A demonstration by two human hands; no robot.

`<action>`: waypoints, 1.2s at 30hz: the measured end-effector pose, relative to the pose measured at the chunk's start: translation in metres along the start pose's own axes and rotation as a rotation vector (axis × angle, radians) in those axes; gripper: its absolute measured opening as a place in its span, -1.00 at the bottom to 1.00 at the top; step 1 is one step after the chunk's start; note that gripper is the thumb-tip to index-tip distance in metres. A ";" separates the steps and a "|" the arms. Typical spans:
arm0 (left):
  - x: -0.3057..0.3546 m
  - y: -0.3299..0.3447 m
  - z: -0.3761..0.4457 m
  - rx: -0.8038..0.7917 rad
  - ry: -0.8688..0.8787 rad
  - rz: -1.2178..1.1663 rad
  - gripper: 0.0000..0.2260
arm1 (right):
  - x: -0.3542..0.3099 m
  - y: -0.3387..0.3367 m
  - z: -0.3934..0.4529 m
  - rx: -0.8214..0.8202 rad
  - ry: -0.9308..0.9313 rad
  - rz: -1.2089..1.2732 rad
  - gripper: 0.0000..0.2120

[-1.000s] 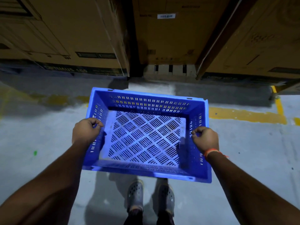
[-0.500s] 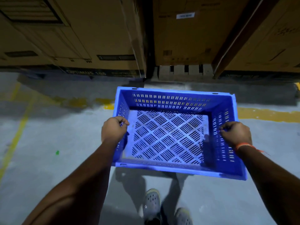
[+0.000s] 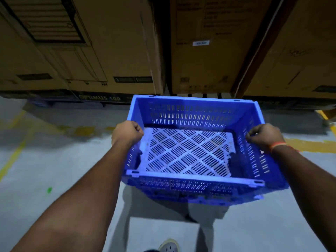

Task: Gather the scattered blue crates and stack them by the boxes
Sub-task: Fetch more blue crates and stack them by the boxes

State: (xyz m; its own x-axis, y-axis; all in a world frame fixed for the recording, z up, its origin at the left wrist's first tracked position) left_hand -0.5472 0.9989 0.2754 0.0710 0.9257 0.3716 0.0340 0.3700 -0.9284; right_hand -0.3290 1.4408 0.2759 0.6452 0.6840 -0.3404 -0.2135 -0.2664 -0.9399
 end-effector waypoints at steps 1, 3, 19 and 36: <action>0.000 0.001 0.001 0.005 0.011 0.007 -0.92 | -0.001 0.000 0.000 0.007 -0.016 -0.001 -0.93; 0.003 0.000 0.002 0.022 0.042 0.035 -0.93 | -0.001 0.000 0.000 0.023 -0.025 -0.017 -0.95; 0.001 0.005 -0.002 0.096 0.120 0.283 -0.57 | -0.003 -0.002 -0.016 0.045 -0.088 -0.133 -0.83; 0.021 0.007 -0.005 0.024 0.117 0.150 -0.65 | 0.017 -0.006 -0.003 0.043 -0.072 -0.068 -0.84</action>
State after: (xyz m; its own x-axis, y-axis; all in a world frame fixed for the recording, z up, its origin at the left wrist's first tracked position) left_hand -0.5408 1.0203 0.2762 0.1889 0.9558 0.2253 -0.0095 0.2312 -0.9729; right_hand -0.3148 1.4523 0.2753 0.6056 0.7467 -0.2752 -0.2029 -0.1895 -0.9607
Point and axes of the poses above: each hand's wrist, its own z-axis towards the middle knuckle, its own y-axis out of the palm, x = y × z, the point moved 7 cm from there along z, towards the middle knuckle, and after that the axes turned 11 degrees about x, right-handed, at the moved point
